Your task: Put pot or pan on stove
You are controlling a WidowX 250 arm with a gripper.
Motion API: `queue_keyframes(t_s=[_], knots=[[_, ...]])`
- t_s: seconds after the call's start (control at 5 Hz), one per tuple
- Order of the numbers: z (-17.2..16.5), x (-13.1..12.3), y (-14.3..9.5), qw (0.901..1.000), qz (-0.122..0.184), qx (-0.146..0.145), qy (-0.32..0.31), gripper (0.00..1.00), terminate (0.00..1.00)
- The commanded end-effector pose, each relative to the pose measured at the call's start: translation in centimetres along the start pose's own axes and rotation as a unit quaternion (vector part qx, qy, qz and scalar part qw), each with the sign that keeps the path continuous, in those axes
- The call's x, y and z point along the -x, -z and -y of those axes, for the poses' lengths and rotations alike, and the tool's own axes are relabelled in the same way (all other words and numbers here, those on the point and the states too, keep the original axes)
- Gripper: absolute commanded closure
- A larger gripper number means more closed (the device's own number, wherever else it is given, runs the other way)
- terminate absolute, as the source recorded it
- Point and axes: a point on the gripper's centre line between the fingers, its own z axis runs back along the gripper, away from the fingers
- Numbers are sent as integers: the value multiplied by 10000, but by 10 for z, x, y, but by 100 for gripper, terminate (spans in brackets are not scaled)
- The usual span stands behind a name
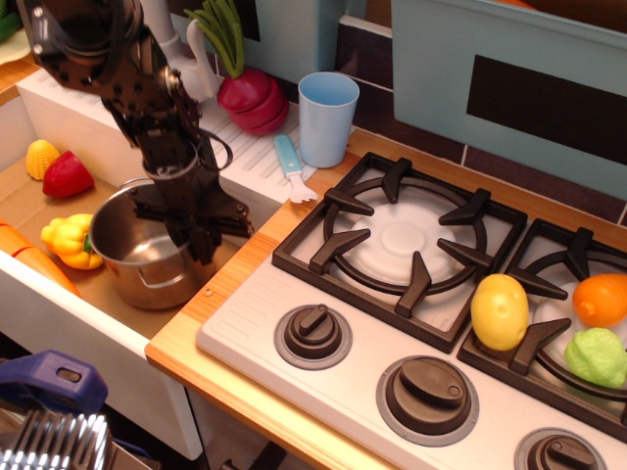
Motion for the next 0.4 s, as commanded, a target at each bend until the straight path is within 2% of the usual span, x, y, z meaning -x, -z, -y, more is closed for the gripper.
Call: queue_keyframes(t_s=[0.0, 0.2], knots=[[8, -20, -58, 9984, 276, -361, 337, 100, 0], [25, -5, -103, 9955, 415, -625, 586, 100, 0]])
